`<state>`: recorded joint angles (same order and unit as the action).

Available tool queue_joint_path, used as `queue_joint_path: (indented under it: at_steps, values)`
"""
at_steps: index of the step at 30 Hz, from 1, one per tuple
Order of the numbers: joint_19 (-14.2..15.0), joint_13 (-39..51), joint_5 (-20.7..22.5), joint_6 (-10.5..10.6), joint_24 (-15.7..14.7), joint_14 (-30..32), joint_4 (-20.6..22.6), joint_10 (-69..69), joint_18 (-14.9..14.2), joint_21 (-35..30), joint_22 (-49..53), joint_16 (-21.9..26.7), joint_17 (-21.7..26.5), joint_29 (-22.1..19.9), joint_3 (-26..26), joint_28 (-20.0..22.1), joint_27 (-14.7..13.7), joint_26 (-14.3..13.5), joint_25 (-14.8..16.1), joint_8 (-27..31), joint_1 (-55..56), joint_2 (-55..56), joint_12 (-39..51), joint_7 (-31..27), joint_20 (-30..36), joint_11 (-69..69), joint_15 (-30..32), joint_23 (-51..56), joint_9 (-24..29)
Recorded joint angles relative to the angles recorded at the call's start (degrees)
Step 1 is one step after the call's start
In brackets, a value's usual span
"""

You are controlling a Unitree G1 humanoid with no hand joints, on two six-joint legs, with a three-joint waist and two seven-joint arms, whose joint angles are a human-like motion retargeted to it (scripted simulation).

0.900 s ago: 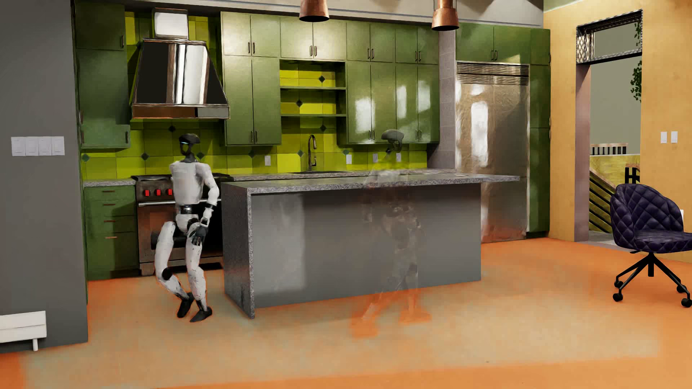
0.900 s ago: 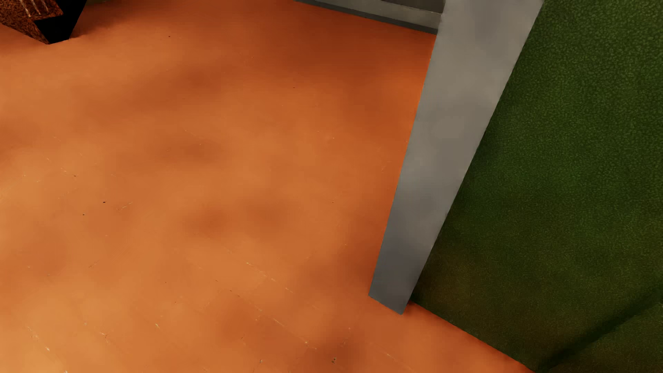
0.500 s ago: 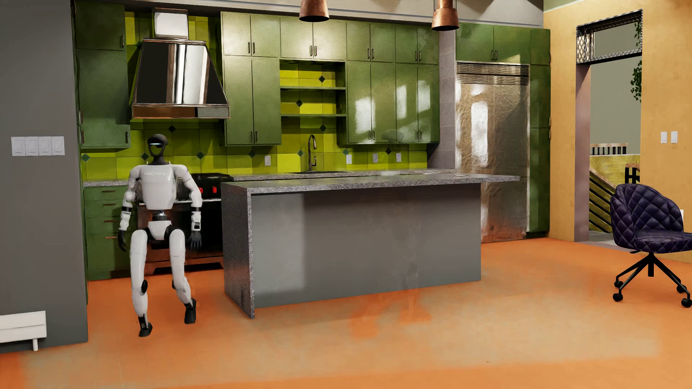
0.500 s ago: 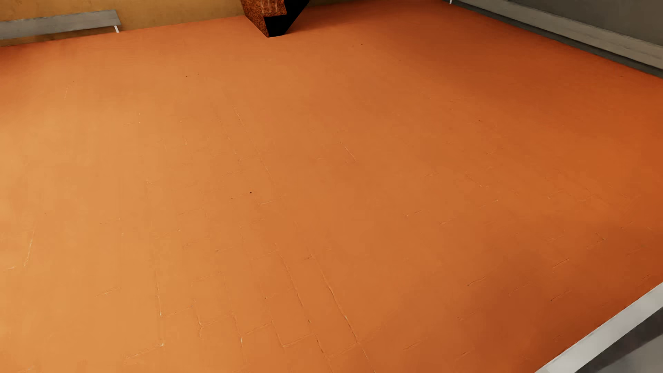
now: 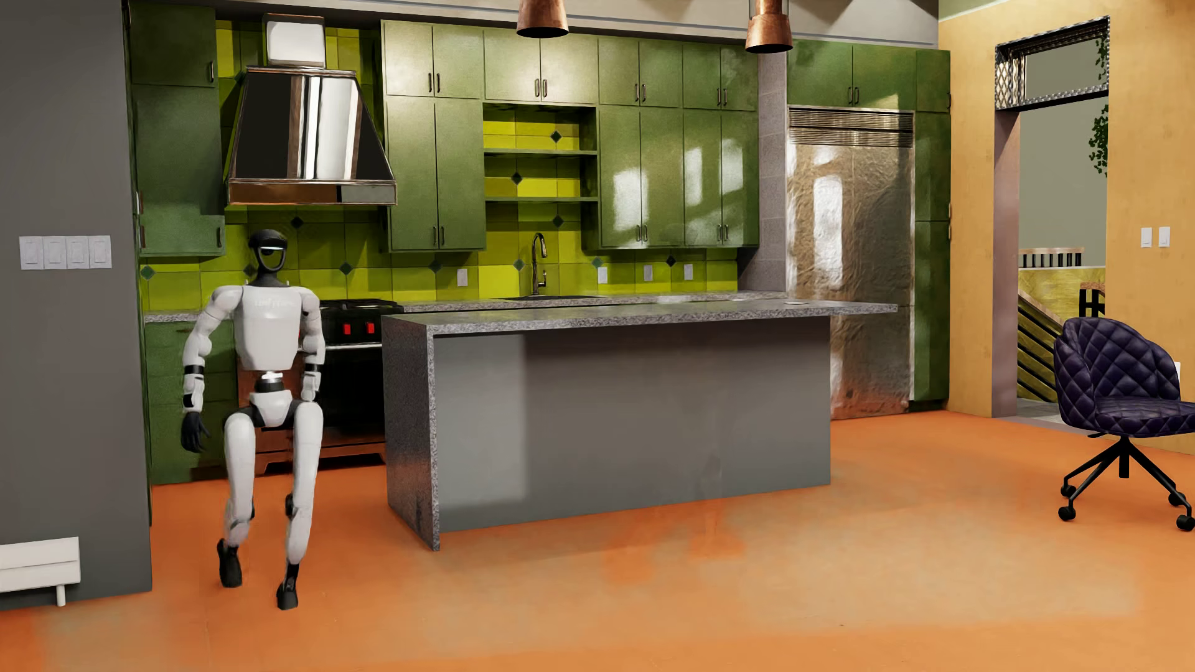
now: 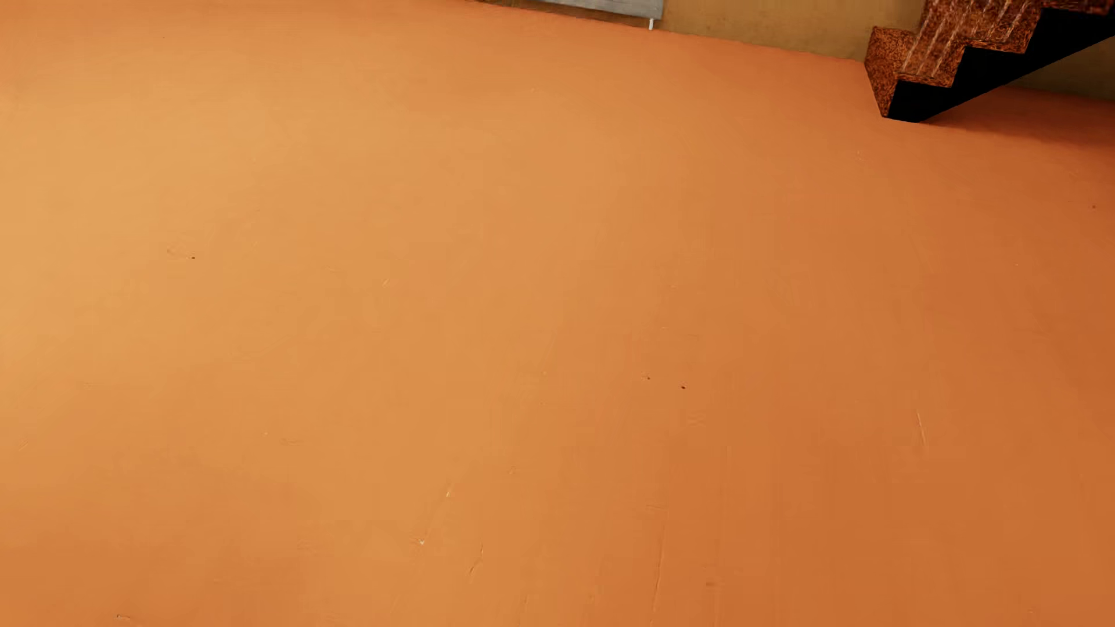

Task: Walk to leather officechair

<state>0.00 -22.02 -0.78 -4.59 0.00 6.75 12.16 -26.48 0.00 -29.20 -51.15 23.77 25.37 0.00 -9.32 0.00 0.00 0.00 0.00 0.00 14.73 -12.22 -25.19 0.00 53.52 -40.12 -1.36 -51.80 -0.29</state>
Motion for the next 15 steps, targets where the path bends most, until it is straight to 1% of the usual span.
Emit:
queue_joint_path:
  at_steps: [1, 2, 3, 4, 5, 6, 7, 8, 9, 10, 12, 13, 15]
  values:
    - [0.00, -0.69, -3.12, -0.96, 0.00, -5.69, 0.51, -0.29, 0.00, -2.79, -0.20, 0.83, -0.66, 0.00, 1.42, 0.00, 0.00, 0.00, 0.00, 0.00, -1.88, 5.14, 1.30, 0.00, -0.20, -10.04, 6.04, -1.42, -0.72]
    - [0.00, -1.09, -5.40, -1.38, 0.00, -10.58, 0.80, -0.72, 0.00, -5.60, 0.28, 1.67, -0.94, 0.00, 3.90, 0.00, 0.00, 0.00, 0.00, 0.00, -3.36, 11.35, 3.23, 0.00, -1.02, -19.95, 11.32, -2.48, -1.19]
    - [0.00, -1.41, -6.77, -1.22, 0.00, -13.17, 1.18, -0.37, 0.00, -8.50, 0.93, 2.30, -1.14, 0.00, 6.79, 0.00, 0.00, 0.00, 0.00, 0.00, -5.97, 15.67, 5.59, 0.00, -2.92, -27.40, 11.52, -3.75, -0.59]
    - [0.00, -1.93, -7.26, -0.53, 0.00, -14.72, 0.99, 0.32, 0.00, -11.02, 2.16, 2.72, -1.47, 0.00, 8.81, 0.00, 0.00, 0.00, 0.00, 0.00, -9.36, 18.29, 7.76, 0.00, -6.60, -30.78, 7.45, -5.33, 0.53]
    - [0.00, -2.71, -7.06, 0.11, 0.00, -15.97, 0.68, 1.13, 0.00, -12.98, 4.51, 3.13, -1.70, 0.00, 9.98, 0.00, 0.00, 0.00, 0.00, 0.00, -12.76, 20.49, 9.45, 0.00, -11.14, -30.27, 2.60, -6.48, 1.46]
    - [0.00, -3.45, -5.78, 0.56, 0.00, -17.00, 0.25, 1.79, 0.00, -14.39, 7.78, 3.51, -1.77, 0.00, 10.92, 0.00, 0.00, 0.00, 0.00, 0.00, -15.76, 22.83, 10.64, 0.00, -15.92, -26.58, -1.41, -6.91, 2.20]
    - [0.00, -3.77, -4.13, 0.65, 0.00, -17.31, -0.11, 2.48, 0.00, -14.94, 11.40, 3.83, -1.83, 0.00, 12.22, 0.00, 0.00, 0.00, 0.00, 0.00, -17.56, 25.38, 11.62, 0.00, -20.26, -20.70, -3.36, -6.90, 2.63]
    - [0.00, -3.80, -2.61, 0.72, 0.00, -17.09, -0.56, 3.22, 0.00, -14.52, 14.26, 4.02, -1.81, 0.00, 13.88, 0.00, 0.00, 0.00, 0.00, 0.00, -19.01, 26.99, 12.72, 0.00, -23.04, -13.49, -2.44, -6.79, 3.10]
    - [0.00, -3.80, -1.49, 0.87, 0.00, -16.97, -1.13, 3.79, 0.00, -13.49, 15.60, 4.01, -1.57, 0.00, 15.21, 0.00, 0.00, 0.00, 0.00, 0.00, -20.94, 27.42, 14.14, 0.00, -23.67, -6.00, 1.02, -6.51, 3.74]
    - [0.00, -3.58, -0.84, 0.85, 0.00, -17.03, -1.50, 4.29, 0.00, -12.48, 15.56, 3.76, -1.11, 0.00, 15.94, 0.00, 0.00, 0.00, 0.00, 0.00, -22.58, 27.91, 15.67, 0.00, -22.91, 0.76, 5.14, -6.05, 4.14]
    - [0.00, -2.43, 0.62, 0.92, 0.00, -17.27, -2.45, 4.71, 0.00, -9.69, 13.46, 2.87, 0.05, 0.00, 15.73, 0.00, 0.00, 0.00, 0.00, 0.00, -25.70, 29.49, 16.84, 0.00, -20.44, 8.79, 10.30, -5.22, 5.01]
    - [0.00, -1.57, 1.76, 0.83, 0.00, -17.57, -2.87, 4.79, 0.00, -8.23, 12.16, 2.64, 0.63, 0.00, 14.95, 0.00, 0.00, 0.00, 0.00, 0.00, -27.72, 29.84, 16.15, 0.00, -18.70, 10.90, 12.16, -4.78, 5.61]
    - [0.00, -0.28, 3.31, -0.56, 0.00, -17.59, -2.50, 4.67, 0.00, -2.87, 8.22, 2.87, 1.21, 0.00, 15.08, 0.00, 0.00, 0.00, 0.00, 0.00, -30.61, 31.71, 13.60, 0.00, -12.50, 11.60, 11.70, -3.19, 5.67]
